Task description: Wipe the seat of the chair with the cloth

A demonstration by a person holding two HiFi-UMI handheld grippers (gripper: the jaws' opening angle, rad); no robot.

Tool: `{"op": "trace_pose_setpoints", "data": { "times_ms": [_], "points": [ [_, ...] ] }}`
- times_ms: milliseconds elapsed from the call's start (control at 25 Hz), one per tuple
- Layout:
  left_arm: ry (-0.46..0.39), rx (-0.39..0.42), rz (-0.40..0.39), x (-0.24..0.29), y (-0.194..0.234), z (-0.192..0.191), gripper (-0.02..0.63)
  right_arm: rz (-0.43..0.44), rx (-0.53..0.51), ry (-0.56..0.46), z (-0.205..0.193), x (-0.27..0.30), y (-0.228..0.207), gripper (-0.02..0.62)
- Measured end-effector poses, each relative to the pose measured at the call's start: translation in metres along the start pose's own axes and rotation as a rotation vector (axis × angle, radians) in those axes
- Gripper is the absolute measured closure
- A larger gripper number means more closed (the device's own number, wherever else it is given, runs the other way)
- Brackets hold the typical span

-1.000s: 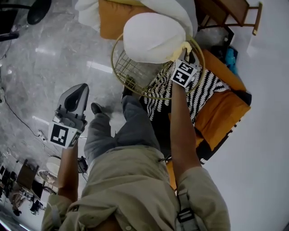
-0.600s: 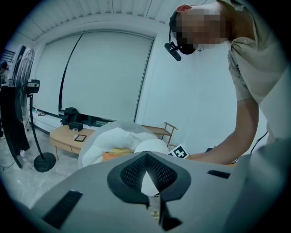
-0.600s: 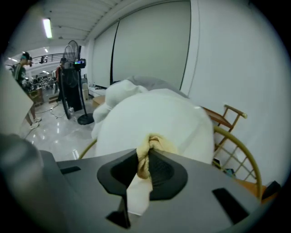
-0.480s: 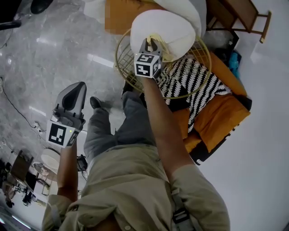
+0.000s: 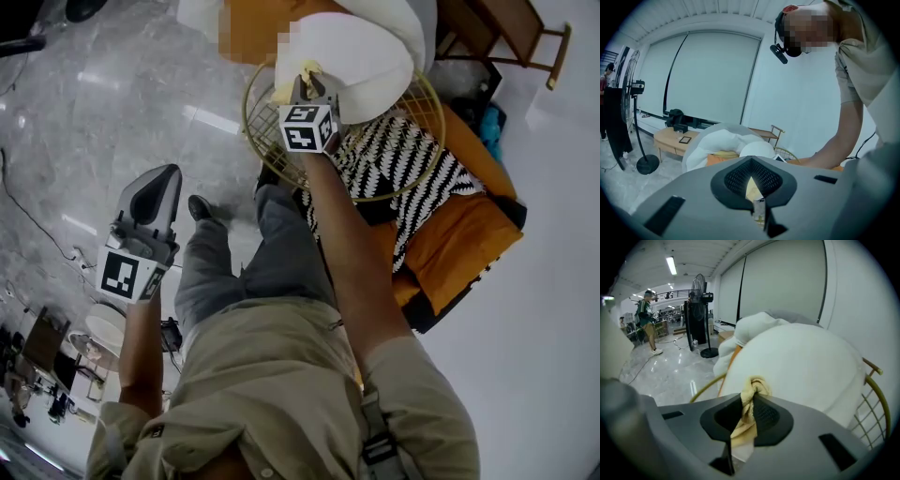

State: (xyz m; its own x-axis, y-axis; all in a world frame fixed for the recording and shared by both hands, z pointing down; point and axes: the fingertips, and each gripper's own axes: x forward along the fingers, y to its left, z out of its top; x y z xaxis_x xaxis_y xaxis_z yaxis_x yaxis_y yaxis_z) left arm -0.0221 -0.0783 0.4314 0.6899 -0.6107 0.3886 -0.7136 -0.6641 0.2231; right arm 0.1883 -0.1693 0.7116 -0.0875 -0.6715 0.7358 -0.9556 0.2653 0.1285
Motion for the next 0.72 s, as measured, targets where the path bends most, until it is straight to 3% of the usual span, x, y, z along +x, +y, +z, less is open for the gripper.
{"op": "trace_pose_setpoints", "data": {
  "times_ms": [240,360,520,720],
  "points": [
    [0.014,0.025,-0.029,0.011,-0.007,0.002,0.591,-0.279,0.133,0.096,-0.084,-0.053,-0.137,0.526],
    [0.036,0.032,-0.043,0.015,-0.013,0.000,0.591,-0.368,0.196,0.121,-0.106,-0.072,-0.178,0.528],
    [0.037,0.038,-0.058,0.020,-0.021,-0.001,0.591,-0.384,0.199,0.096,-0.106,-0.075,-0.183,0.528],
    [0.036,0.027,-0.046,0.016,-0.013,-0.007,0.591,-0.299,0.182,0.085,-0.090,-0.051,-0.129,0.528]
  ]
}}
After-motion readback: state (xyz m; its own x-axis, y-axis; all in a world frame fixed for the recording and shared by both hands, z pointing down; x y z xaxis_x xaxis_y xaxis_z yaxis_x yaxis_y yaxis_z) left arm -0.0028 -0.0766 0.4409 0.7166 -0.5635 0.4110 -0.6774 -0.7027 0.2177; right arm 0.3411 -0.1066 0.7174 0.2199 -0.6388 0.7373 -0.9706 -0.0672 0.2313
